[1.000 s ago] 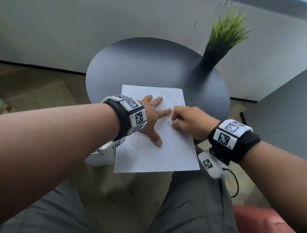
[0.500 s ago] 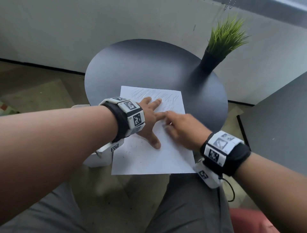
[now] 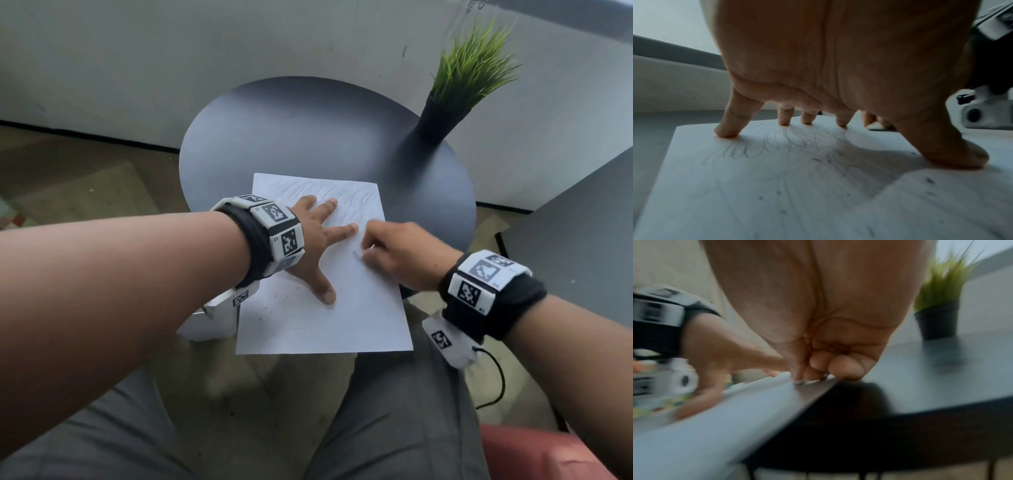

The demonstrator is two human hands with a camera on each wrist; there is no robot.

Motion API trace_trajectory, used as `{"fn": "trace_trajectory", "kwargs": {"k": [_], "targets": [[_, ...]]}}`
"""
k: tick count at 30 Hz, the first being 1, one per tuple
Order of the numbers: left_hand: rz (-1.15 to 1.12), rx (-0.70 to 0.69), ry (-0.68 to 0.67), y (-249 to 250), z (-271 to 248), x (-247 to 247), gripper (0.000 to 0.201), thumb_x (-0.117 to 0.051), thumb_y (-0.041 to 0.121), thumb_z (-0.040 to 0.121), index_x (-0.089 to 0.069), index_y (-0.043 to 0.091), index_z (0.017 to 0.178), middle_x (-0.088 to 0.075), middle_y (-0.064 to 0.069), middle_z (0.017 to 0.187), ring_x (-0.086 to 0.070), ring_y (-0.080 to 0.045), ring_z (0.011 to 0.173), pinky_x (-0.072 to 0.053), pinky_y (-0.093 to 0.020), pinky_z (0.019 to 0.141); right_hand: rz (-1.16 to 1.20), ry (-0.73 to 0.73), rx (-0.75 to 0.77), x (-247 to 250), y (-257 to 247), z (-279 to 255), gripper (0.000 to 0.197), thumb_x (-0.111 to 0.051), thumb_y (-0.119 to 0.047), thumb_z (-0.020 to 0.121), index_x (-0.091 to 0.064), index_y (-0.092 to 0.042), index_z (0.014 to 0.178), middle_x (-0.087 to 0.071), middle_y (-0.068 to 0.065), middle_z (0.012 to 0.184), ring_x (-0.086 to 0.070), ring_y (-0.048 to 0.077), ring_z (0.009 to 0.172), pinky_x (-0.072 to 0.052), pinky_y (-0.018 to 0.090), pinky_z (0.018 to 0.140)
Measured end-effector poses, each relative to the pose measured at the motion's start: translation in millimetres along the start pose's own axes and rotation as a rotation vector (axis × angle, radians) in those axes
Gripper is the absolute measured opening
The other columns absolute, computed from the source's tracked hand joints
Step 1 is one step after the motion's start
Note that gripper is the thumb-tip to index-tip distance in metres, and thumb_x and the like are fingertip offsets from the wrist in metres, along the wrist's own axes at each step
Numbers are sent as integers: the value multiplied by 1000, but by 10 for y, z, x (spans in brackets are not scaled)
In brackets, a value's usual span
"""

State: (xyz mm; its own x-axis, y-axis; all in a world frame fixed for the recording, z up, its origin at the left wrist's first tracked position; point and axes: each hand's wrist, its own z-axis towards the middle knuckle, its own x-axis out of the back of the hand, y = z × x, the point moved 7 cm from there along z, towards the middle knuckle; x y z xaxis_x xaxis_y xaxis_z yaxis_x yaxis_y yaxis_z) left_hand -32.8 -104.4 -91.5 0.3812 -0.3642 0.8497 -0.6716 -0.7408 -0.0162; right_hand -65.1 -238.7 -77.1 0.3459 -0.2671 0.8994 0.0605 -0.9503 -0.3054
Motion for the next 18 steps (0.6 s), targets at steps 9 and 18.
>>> {"fn": "trace_trajectory", "kwargs": {"k": [9,18], "targets": [[11,5,-5,10,12,1,127,-65,87,60,12,50,153,20,0,165,11,-35,151,-20,-66,111,-76,-73,143,-125,-171,-137,10,-54,-32,92,-55,-23,98,-64,-1,89,-58,23,83,-48,34,73],[34,14,-35,-9,53,18,130,-67,86,59,16,50,152,23,-2,164,14,-38,151,-19,-66,112,-84,-104,271,-281,-433,-285,14,-51,-34,95,-52,-21,101,-65,3,95,-58,26,84,-48,36,72]]}}
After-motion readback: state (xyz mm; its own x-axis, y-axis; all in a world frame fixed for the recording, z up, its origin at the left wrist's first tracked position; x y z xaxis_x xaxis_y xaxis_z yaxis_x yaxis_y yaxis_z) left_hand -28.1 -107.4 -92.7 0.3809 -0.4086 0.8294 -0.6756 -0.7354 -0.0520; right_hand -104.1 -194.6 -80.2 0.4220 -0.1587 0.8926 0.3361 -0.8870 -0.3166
